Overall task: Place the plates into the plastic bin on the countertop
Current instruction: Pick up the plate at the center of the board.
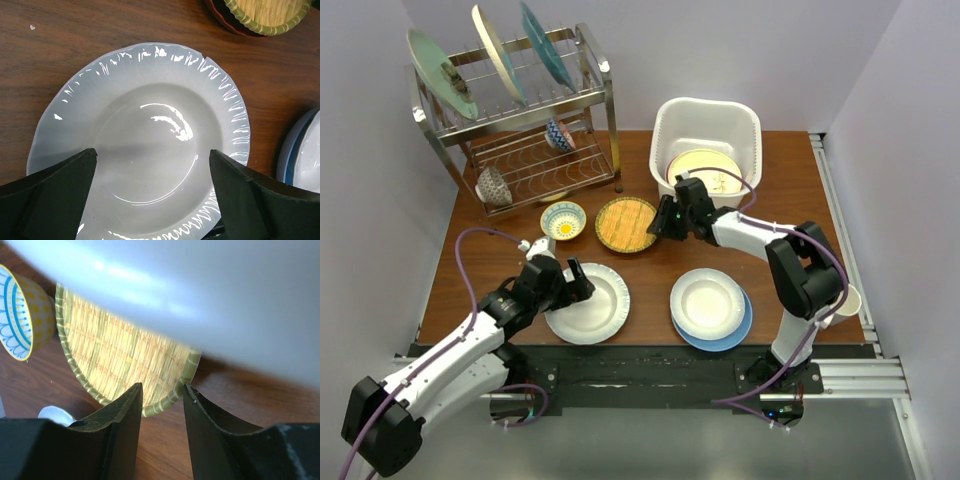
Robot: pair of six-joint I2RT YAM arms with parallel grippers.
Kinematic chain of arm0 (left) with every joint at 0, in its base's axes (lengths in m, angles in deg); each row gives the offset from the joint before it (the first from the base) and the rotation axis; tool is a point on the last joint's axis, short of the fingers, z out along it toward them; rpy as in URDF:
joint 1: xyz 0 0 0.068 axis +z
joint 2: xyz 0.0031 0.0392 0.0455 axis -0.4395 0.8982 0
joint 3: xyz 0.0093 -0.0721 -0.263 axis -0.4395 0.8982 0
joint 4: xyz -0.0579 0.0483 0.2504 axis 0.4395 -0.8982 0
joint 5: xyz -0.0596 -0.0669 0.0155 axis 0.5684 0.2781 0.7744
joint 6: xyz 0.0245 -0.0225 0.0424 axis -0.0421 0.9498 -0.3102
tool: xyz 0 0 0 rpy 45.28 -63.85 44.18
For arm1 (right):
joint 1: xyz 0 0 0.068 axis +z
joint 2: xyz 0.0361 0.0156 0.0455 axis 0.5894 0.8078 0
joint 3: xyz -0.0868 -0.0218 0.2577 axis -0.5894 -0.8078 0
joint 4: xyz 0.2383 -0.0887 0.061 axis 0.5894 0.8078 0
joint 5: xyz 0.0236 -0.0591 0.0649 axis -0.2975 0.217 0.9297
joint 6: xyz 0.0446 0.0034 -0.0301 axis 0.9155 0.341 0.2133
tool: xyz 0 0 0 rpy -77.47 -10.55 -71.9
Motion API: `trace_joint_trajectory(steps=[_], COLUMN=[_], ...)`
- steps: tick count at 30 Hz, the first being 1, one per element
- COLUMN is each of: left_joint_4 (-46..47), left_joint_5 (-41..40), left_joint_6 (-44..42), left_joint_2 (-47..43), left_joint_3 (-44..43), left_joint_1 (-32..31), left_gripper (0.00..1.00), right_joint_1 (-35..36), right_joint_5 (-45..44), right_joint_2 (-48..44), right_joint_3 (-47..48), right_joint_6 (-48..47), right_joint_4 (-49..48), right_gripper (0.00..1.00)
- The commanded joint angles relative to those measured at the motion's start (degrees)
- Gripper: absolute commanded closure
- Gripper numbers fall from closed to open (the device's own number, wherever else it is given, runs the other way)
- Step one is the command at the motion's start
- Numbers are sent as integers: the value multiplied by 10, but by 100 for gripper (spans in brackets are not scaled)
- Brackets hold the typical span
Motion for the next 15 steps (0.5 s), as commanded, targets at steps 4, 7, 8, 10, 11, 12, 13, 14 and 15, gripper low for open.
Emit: trace_joint_trajectory(steps=[4,7,8,10,11,12,13,14,15], left_joint_4=[0,-1,0,2,2,2,2,2,3], left_joint_5=[-3,-5,-3,1,2,2,1,1,1], left_joint_6=[-14,-14,-14,-16,-15,-16,-16,-17,-18], left_joint_2=[0,-1,0,0,0,0,0,0,0], left_joint_3=[-6,-6,-6,-6,-7,-7,-8,-8,-7], left_joint_1=[0,0,1,0,1,0,0,0,1], left_gripper=[0,0,0,0,0,0,0,1,1], right_joint_1=[-2,-1,-2,-1,-1,-2,-1,-2,-1], right_joint_5=[-2,-4,-8,-9,-7,-4,-4,-1,0], right_joint_2=[33,37,40,43,44,46,45,44,43], right_joint_3=[15,14,14,18,20,19,16,14,10], right_joint_6=[14,11,10,5,4,4,3,5,5], right_joint_4=[-5,-5,-2,8,11,14,10,8,5], right_gripper=[64,70,72,74,73,73,73,73,72])
